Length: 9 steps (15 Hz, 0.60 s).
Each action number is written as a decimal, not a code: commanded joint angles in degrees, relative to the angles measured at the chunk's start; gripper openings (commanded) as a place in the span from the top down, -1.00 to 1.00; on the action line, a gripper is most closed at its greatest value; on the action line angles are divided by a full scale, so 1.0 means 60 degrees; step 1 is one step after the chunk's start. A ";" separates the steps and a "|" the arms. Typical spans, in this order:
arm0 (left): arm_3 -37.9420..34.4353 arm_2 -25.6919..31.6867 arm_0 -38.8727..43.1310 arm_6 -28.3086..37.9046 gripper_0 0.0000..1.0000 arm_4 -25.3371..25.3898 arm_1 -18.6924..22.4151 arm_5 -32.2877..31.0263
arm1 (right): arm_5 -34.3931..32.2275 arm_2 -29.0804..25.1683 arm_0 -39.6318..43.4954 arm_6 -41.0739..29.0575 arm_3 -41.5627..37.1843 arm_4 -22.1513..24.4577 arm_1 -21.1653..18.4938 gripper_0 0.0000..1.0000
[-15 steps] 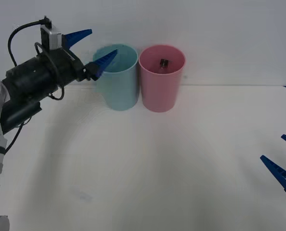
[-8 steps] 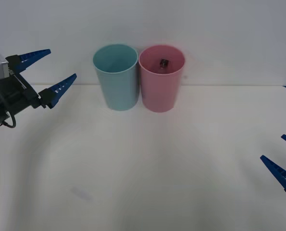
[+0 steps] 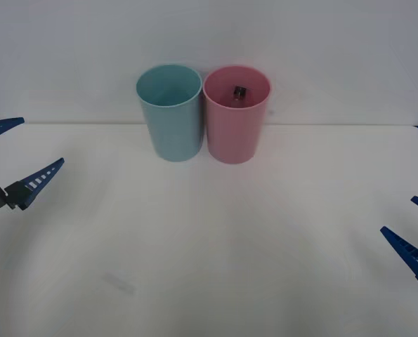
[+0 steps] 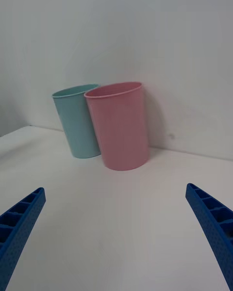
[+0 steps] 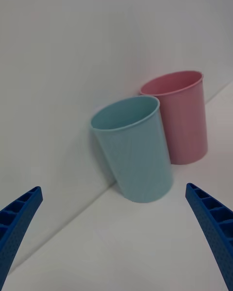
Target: Grasp the object on the table and drop it into the matching bin: aluminum can to the light blue bin, PET bottle to the pink bin.
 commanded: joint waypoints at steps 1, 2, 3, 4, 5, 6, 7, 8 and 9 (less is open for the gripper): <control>0.0002 0.0488 0.0679 -0.0120 -1.00 0.0392 0.0063 -0.0448 | 0.0000 0.0000 0.0000 0.0000 0.0000 0.0000 0.0000 -1.00; 0.0002 0.0605 0.1001 -0.0134 -1.00 0.0626 0.0078 -0.0521 | 0.0000 0.0000 0.0000 0.0000 0.0000 0.0000 0.0000 -1.00; 0.0002 0.0620 0.1250 -0.0149 -1.00 0.0788 0.0092 -0.0521 | 0.0000 0.0000 0.0000 0.0000 0.0000 0.0000 0.0000 -1.00; 0.0002 0.0620 0.1470 -0.0164 -1.00 0.0934 0.0092 -0.0507 | 0.0000 0.0000 0.0000 0.0000 0.0000 0.0000 0.0000 -1.00; 0.0002 0.0634 0.1748 -0.0178 -1.00 0.1124 0.0078 -0.0492 | 0.0000 0.0000 0.0000 0.0000 0.0000 0.0000 0.0000 -1.00; 0.0002 0.0620 0.1924 -0.0208 -1.00 0.1286 0.0078 -0.0477 | 0.0000 0.0000 0.0000 0.0000 0.0000 0.0000 0.0000 -1.00; 0.0002 0.0620 0.2085 -0.0222 -1.00 0.1432 0.0092 -0.0477 | 0.0000 0.0000 0.0000 0.0000 0.0000 0.0000 0.0000 -1.00; 0.0002 0.0634 0.2246 -0.0237 -1.00 0.1608 0.0092 -0.0463 | 0.0000 0.0000 0.0000 0.0000 0.0000 0.0000 0.0000 -1.00; 0.0002 0.0634 0.2319 -0.0237 -1.00 0.1725 0.0092 -0.0477 | 0.0000 0.0000 0.0000 0.0000 0.0000 0.0000 0.0000 -1.00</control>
